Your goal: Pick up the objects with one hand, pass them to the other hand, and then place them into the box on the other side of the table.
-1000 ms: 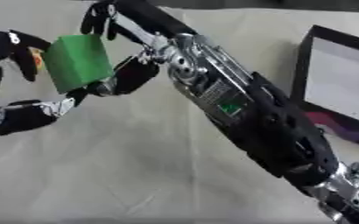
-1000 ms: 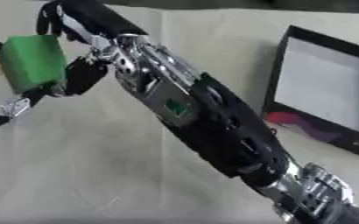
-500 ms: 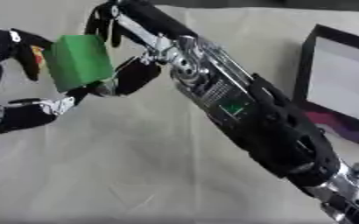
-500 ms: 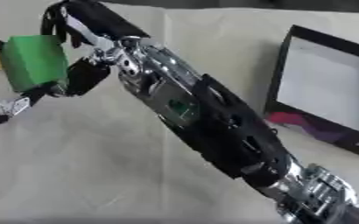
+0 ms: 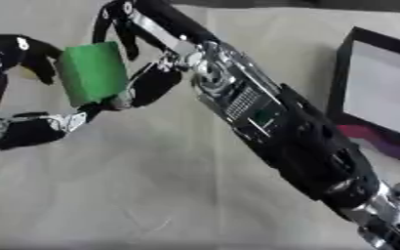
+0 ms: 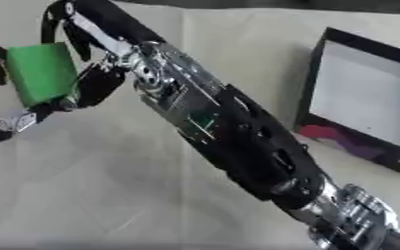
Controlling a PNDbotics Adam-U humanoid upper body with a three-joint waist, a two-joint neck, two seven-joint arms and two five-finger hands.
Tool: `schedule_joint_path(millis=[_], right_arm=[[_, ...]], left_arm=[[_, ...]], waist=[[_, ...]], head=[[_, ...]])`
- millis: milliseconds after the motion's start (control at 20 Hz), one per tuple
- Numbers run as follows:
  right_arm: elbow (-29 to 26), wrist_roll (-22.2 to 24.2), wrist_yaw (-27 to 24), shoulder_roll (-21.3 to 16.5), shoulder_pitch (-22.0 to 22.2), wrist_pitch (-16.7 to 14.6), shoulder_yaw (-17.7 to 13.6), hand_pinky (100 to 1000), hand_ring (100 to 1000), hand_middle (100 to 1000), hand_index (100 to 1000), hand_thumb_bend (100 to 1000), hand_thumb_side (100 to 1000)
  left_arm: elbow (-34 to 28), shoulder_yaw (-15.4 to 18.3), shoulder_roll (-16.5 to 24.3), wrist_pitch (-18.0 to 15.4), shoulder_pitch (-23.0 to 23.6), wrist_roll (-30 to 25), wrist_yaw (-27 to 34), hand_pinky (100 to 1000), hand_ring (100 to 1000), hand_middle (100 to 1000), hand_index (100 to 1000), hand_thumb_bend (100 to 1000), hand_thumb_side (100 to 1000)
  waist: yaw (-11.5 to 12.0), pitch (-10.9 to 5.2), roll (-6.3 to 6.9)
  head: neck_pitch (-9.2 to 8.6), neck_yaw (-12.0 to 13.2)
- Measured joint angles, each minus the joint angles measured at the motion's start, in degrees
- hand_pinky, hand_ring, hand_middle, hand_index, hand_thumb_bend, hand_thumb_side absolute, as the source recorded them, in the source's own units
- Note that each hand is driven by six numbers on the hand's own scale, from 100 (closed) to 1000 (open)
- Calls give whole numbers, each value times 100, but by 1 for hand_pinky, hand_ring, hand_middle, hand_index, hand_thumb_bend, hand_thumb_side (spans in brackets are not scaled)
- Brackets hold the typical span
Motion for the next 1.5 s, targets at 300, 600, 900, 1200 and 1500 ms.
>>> schedule_joint_path(millis=[300, 600, 900, 1200, 1500], right_arm=[[0, 50, -18, -14, 1, -39, -5, 742, 387, 217, 317, 681, 100], [-130, 139, -18, -127, 2, 0, -59, 737, 384, 223, 322, 679, 100], [-467, 190, -133, -394, 134, 161, -231, 730, 379, 223, 324, 683, 100], [-906, 1, -670, -1003, 506, 555, -625, 725, 379, 227, 332, 697, 105], [-1072, -528, -1479, -2084, 1240, 988, -1324, 727, 387, 233, 339, 187, 100]], left_arm=[[0, -1, 4, 43, 54, -192, 21, 765, 723, 746, 855, 943, 100], [0, 49, 88, -57, 204, -534, -110, 783, 749, 770, 904, 1000, 185], [16, 215, 218, -19, 425, -551, -284, 775, 737, 759, 900, 1000, 167], [33, 413, 389, 85, 674, -377, -292, 765, 720, 743, 882, 981, 102], [-135, 737, 632, 213, 874, -8, -70, 749, 689, 691, 821, 905, 224]], waist=[[0, 0, 0], [-10, 0, 1], [-57, -1, 1], [-107, -2, 6], [-151, -2, 32]], head=[[19, 0], [41, 2], [43, 3], [36, -14], [-61, -334]])
